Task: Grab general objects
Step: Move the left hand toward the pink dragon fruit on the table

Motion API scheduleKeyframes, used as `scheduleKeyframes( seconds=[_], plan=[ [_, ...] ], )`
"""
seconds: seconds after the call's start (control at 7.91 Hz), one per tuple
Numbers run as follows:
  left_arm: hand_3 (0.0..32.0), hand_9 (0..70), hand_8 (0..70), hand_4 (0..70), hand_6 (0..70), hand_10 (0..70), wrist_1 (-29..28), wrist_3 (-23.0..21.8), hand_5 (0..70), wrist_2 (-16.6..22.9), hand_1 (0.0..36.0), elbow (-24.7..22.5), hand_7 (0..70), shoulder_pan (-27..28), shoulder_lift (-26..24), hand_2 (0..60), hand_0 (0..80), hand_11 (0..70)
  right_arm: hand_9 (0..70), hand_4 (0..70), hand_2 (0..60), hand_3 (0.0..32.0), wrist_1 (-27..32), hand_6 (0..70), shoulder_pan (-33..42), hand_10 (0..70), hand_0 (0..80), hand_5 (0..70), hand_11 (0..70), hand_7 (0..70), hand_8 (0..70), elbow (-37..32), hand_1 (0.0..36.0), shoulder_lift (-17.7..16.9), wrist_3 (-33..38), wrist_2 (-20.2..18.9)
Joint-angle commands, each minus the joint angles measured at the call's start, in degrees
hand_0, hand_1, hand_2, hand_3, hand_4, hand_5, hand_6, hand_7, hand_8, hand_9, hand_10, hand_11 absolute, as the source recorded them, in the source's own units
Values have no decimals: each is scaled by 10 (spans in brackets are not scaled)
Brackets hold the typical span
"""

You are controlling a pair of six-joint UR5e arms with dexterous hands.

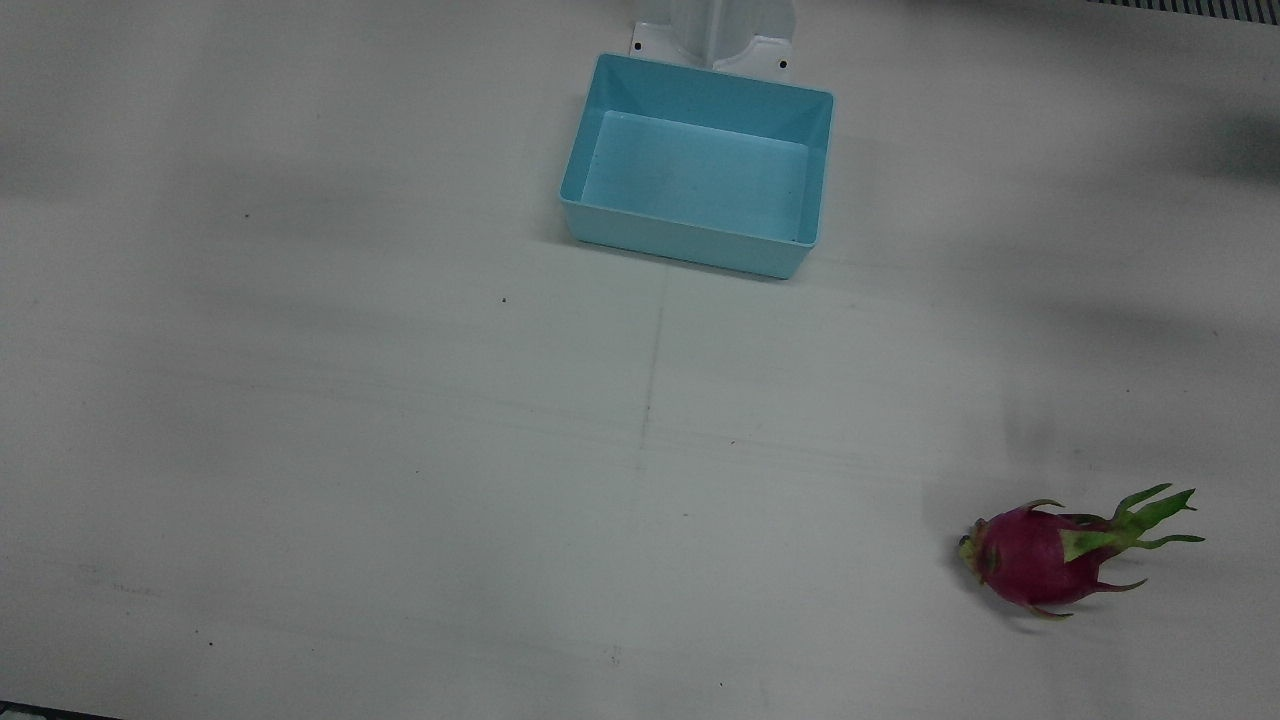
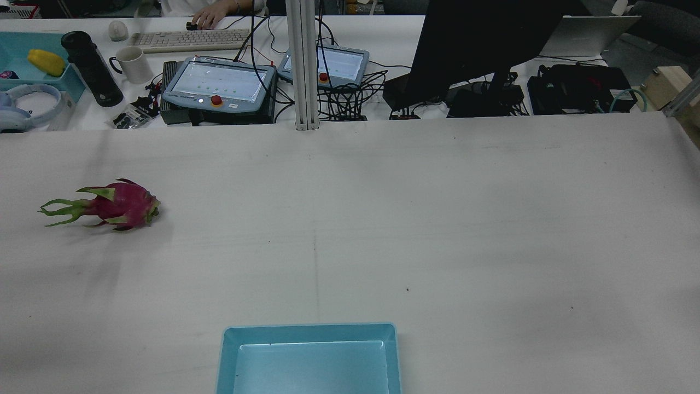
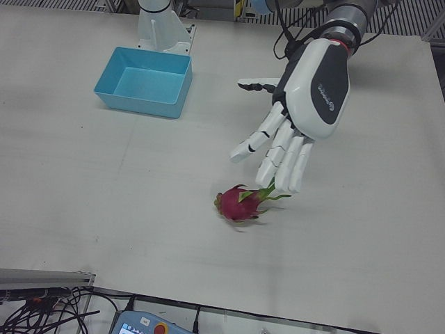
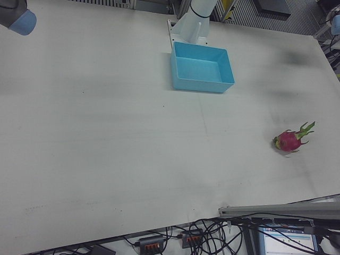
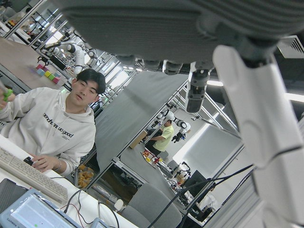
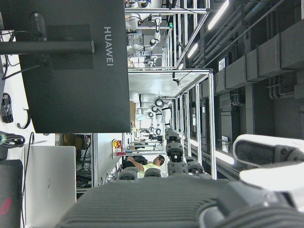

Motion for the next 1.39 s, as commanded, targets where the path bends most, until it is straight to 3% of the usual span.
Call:
scheduleKeyframes(
  seconds=[0.0, 0.13, 0.25, 0.51, 0.76, 1.01, 1.26],
  plan=[
    [2, 0, 0, 4, 0, 0, 191, 234, 68, 34, 190, 96, 46, 63, -229, 59, 520, 13, 0, 0, 0, 0, 0, 0, 0, 0, 0, 0, 0, 0, 0, 0, 0, 0, 0, 0],
    [56, 0, 0, 0, 0, 0, 185, 241, 0, 14, 212, 128, 34, 105, -226, 76, 534, 11, 0, 0, 0, 0, 0, 0, 0, 0, 0, 0, 0, 0, 0, 0, 0, 0, 0, 0],
    [44, 0, 0, 0, 0, 0, 224, 248, 0, -49, 227, 132, 29, 150, -219, 97, 539, 2, 0, 0, 0, 0, 0, 0, 0, 0, 0, 0, 0, 0, 0, 0, 0, 0, 0, 0],
    [26, 0, 0, 0, 0, 0, 244, 247, 0, -106, 225, 156, 34, 203, -207, 89, 537, 6, 0, 0, 0, 0, 0, 0, 0, 0, 0, 0, 0, 0, 0, 0, 0, 0, 0, 0],
    [10, 0, 0, 0, 0, 0, 232, 246, 0, -138, 223, 191, 35, 213, -180, 88, 535, 9, 0, 0, 0, 0, 0, 0, 0, 0, 0, 0, 0, 0, 0, 0, 0, 0, 0, 0],
    [10, 0, 0, 0, 0, 0, 215, 241, 30, -141, 235, 198, 43, 217, -138, 84, 548, 17, 0, 0, 0, 0, 0, 0, 0, 0, 0, 0, 0, 0, 0, 0, 0, 0, 0, 0],
    [14, 0, 0, 0, 0, 0, 214, 241, 45, -141, 242, 244, 44, 238, -145, 82, 558, 13, 0, 0, 0, 0, 0, 0, 0, 0, 0, 0, 0, 0, 0, 0, 0, 0, 0, 0]
  ],
)
